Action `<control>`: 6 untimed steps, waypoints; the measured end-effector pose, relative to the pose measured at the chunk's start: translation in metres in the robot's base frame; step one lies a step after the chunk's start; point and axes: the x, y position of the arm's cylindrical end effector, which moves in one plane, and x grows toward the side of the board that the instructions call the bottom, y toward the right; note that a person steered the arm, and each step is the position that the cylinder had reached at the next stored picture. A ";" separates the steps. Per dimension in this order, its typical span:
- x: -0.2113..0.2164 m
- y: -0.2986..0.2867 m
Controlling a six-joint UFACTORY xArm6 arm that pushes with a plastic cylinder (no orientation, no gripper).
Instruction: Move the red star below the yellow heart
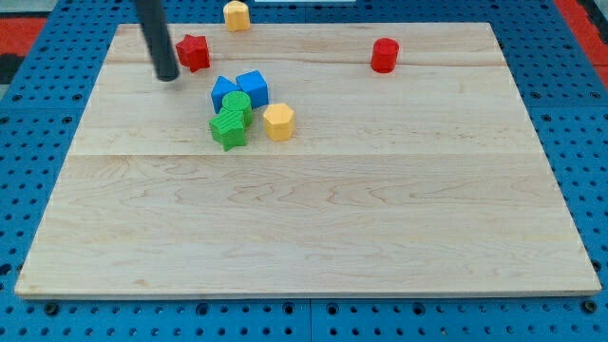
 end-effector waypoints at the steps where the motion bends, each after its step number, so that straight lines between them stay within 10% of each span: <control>1: -0.028 0.005; 4: -0.086 0.094; 6: -0.038 0.083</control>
